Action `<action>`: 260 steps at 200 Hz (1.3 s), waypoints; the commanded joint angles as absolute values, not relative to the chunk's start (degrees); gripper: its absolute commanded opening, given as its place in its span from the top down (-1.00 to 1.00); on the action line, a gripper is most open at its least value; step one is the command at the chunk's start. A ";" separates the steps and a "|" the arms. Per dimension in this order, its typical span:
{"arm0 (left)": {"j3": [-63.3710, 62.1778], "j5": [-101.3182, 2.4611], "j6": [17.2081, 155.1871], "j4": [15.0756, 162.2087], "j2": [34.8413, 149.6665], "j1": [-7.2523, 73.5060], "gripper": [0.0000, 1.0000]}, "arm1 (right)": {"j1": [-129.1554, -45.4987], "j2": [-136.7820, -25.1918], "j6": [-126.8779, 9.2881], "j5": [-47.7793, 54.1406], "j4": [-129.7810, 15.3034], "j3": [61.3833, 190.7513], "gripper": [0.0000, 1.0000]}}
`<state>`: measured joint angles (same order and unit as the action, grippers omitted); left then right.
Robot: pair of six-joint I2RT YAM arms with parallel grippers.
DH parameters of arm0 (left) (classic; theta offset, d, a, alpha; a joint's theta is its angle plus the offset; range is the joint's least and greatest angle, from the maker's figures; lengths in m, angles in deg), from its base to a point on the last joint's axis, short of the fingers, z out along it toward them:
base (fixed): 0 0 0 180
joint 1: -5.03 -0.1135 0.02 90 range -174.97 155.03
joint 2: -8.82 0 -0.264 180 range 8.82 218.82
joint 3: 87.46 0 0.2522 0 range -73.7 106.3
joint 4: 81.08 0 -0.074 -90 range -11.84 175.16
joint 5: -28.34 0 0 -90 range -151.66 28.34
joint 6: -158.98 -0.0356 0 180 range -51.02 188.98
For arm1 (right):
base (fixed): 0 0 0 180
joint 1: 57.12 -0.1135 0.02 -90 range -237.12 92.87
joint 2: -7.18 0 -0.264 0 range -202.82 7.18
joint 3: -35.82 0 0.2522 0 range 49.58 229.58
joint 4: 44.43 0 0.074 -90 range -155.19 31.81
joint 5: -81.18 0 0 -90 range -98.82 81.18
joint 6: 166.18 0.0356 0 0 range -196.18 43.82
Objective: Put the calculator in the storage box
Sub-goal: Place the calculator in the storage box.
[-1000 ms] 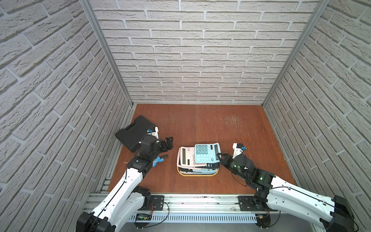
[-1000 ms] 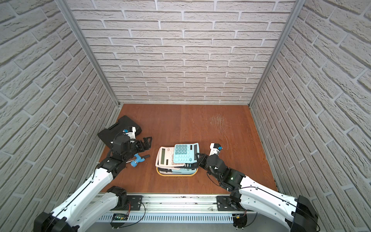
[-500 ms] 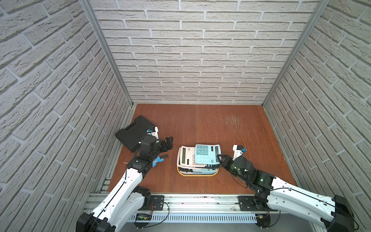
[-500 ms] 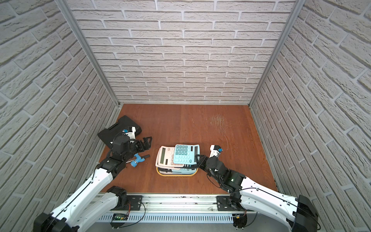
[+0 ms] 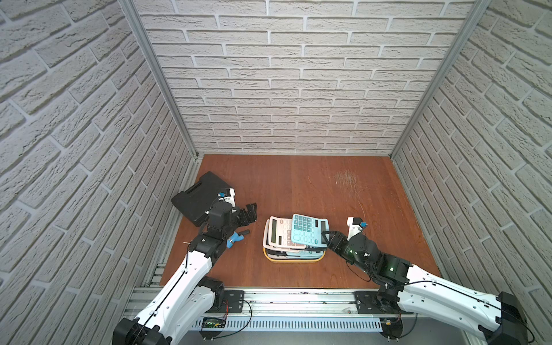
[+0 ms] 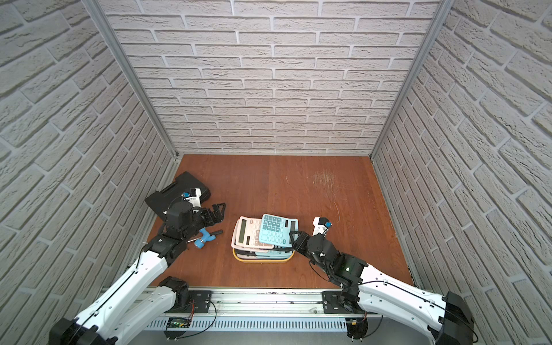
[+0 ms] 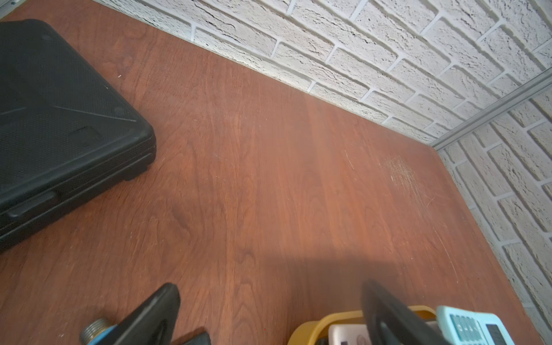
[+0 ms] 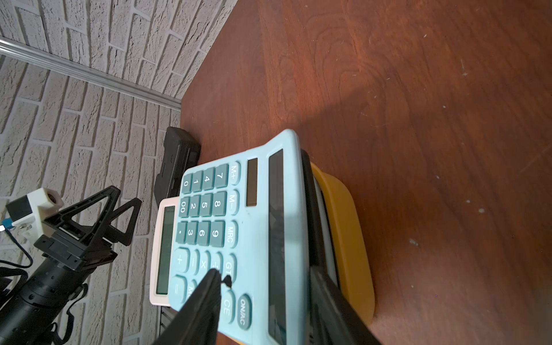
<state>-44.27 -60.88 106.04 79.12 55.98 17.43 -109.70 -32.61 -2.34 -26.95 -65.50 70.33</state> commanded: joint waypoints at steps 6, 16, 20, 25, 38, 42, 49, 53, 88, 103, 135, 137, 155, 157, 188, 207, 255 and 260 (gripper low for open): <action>-44.70 -62.18 104.67 79.90 54.39 17.07 -0.97 | -110.21 -31.09 -3.73 -28.16 -67.72 70.49 -0.18; -44.66 -62.51 104.42 79.58 53.98 17.06 -0.96 | -110.28 -30.72 -4.02 -28.21 -68.22 70.56 -0.19; -44.61 -62.72 104.31 79.52 53.85 17.07 -0.96 | -110.26 -30.51 -3.93 -28.33 -68.79 70.65 -0.27; -44.61 -62.87 104.25 79.30 53.63 17.06 -0.96 | -110.32 -30.34 -4.07 -28.42 -69.28 70.75 -0.30; -44.52 -63.28 104.05 78.94 53.15 17.07 -0.96 | -110.30 -29.79 -4.59 -28.77 -70.67 71.26 -0.40; -44.46 -63.40 103.96 78.76 52.97 17.07 -0.97 | -110.30 -29.59 -4.71 -28.85 -71.28 71.39 -0.47; -44.43 -63.63 103.81 78.55 52.73 17.07 -0.96 | -110.30 -29.33 -4.93 -29.02 -71.86 71.61 -0.50; -44.43 -63.70 103.72 78.48 52.57 17.02 -0.96 | -110.27 -29.16 -5.15 -29.18 -72.34 71.76 -0.56; -43.86 -64.82 102.81 77.01 51.07 17.07 -0.97 | -110.25 -27.99 -7.27 -30.30 -75.24 72.88 -0.80; -43.48 -65.31 102.14 76.20 50.48 17.07 -0.97 | -110.26 -27.77 -8.76 -30.95 -77.08 73.84 -0.89; -43.62 -65.87 100.59 75.50 46.99 17.03 -0.96 | -110.27 -27.08 -13.62 -32.62 -79.42 75.71 -1.00; -43.59 -65.92 100.54 75.45 46.82 16.99 -0.97 | -110.23 -27.03 -14.07 -32.70 -79.56 75.82 -1.00; -43.33 -65.73 99.28 74.96 45.80 16.98 -0.96 | -110.29 -26.73 -17.42 -33.89 -80.32 76.71 -1.00; -43.30 -65.58 99.07 74.92 45.77 16.98 -0.97 | -110.23 -26.63 -17.87 -34.05 -80.44 76.84 -1.00; -42.42 -65.57 98.32 73.79 46.20 16.93 -0.97 | -110.30 -25.97 -25.80 -35.75 -82.75 79.45 -1.00; -42.07 -66.22 97.92 73.43 46.79 16.90 -0.97 | -110.27 -25.56 -30.33 -38.68 -84.85 81.51 -1.00; -42.38 -71.54 96.44 72.09 46.02 15.46 -0.96 | -110.21 -25.49 -42.67 -48.27 -86.50 85.70 -1.00; -42.70 -71.82 95.88 72.31 45.68 15.19 -0.97 | -110.17 -25.45 -43.66 -49.26 -86.23 85.93 -1.00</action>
